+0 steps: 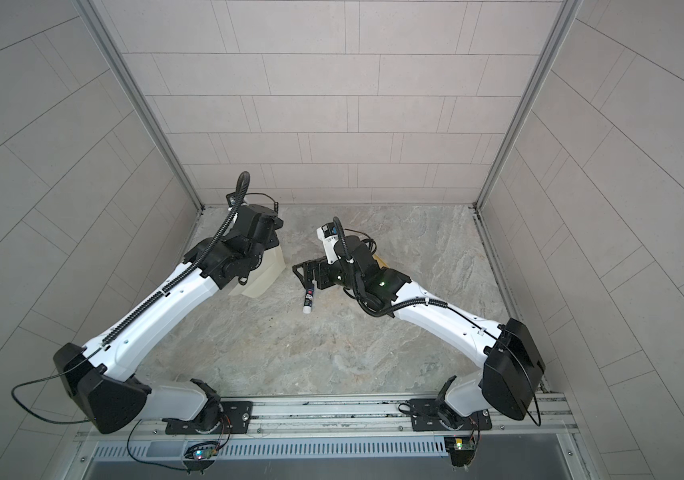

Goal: Place the letter into the envelope and seal it
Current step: 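Carry the lifted letter toward the right gripper with the left gripper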

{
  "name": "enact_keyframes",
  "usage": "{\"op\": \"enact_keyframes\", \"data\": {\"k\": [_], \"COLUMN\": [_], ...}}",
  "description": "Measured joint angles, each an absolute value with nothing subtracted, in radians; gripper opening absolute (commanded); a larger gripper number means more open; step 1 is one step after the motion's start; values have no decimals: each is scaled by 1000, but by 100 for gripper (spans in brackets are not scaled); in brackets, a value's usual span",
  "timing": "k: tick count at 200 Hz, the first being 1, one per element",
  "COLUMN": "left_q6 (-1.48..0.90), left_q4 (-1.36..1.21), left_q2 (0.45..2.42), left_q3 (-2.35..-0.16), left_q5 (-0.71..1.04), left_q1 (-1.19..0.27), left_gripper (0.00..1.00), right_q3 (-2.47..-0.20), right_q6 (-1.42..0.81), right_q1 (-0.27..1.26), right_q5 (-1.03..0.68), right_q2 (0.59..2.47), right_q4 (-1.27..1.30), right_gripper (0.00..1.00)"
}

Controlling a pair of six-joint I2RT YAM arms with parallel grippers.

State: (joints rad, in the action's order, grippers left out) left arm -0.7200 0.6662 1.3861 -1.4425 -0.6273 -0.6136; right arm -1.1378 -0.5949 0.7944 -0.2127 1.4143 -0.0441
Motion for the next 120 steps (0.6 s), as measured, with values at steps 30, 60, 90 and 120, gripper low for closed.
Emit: {"op": "enact_keyframes", "data": {"k": [30,60,90,120], "left_q6": [-796,-847,-876,-884], "left_q4": [718,764,788,792], "left_q2": [1412,1443,1461,1462], "left_q3": [-1495,-1536,-1539,-1538], "left_q5": [-692,-741,-766,-759], "left_q1": [-669,-698,-719,-730], "left_gripper": [0,0,0,0], "right_q3": [-1096,-1080,-1070,-1060], "right_q6": [-640,-657,-659,-654], "right_q1": [829,856,874,886], "right_q5": [-198,-178,-159,-145], "right_q2": [1406,1400,1376,1353], "right_q4": [-3,27,59,97], "right_gripper": [99,99,99,99]}}
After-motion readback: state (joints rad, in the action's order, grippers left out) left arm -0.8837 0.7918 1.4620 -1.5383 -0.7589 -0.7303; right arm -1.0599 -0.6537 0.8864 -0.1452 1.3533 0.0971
